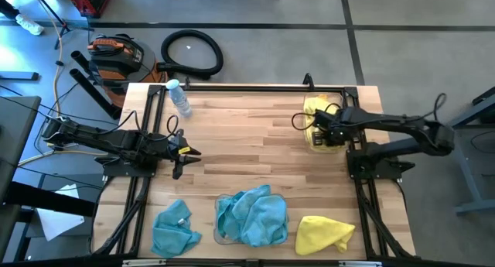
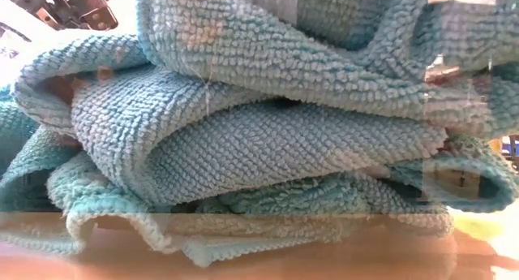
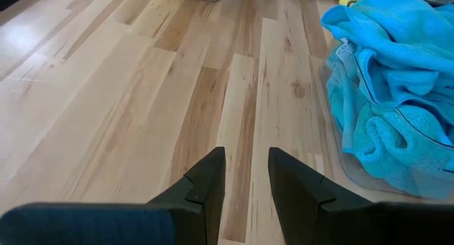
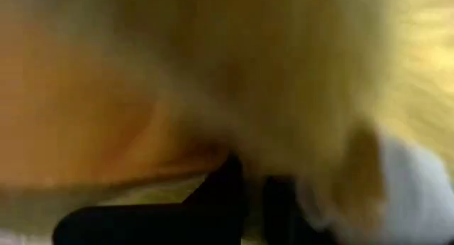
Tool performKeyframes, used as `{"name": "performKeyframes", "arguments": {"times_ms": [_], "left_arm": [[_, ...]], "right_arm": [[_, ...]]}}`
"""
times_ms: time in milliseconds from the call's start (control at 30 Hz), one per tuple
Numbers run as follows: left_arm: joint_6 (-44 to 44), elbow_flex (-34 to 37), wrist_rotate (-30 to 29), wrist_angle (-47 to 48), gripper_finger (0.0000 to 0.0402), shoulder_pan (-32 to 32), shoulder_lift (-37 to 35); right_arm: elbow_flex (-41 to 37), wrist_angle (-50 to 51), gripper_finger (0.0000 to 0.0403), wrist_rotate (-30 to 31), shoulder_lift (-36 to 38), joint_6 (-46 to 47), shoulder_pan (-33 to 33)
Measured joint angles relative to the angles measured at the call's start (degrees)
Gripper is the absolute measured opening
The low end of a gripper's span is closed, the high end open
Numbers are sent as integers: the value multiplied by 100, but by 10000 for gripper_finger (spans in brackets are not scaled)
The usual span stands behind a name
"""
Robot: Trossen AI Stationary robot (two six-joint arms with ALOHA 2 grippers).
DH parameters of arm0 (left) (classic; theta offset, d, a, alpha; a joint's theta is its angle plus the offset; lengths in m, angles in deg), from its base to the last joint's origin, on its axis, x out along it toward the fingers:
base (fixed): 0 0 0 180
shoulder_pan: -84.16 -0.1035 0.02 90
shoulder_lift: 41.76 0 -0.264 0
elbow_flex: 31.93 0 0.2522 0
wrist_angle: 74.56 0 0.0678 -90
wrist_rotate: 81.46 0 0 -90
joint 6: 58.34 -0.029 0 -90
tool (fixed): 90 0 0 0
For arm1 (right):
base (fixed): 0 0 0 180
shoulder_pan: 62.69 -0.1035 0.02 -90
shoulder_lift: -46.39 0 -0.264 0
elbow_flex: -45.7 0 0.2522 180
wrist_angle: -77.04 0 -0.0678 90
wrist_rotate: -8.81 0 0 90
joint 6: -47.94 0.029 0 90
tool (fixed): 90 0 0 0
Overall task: Sort microfiber towel by color & place in baskets
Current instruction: Put the yellow microfiber towel into the top transparent bin
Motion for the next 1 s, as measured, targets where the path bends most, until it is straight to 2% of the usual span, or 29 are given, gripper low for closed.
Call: {"name": "performKeyframes", "arguments": {"times_ms": [233, 600, 800, 1000], "left_arm": [[47, 0, 2, 0, 97, 0, 0], [45, 0, 2, 0, 97, 0, -2], [45, 0, 3, 0, 97, 0, -1], [44, 0, 4, 0, 97, 0, -1]], "right_arm": [[-358, -623, 36, -163, -468, -336, 29], [-349, -623, 128, -162, -458, -381, 27], [132, -160, 163, -174, -458, -437, 27], [944, 712, 169, -168, -458, -491, 16]]}}
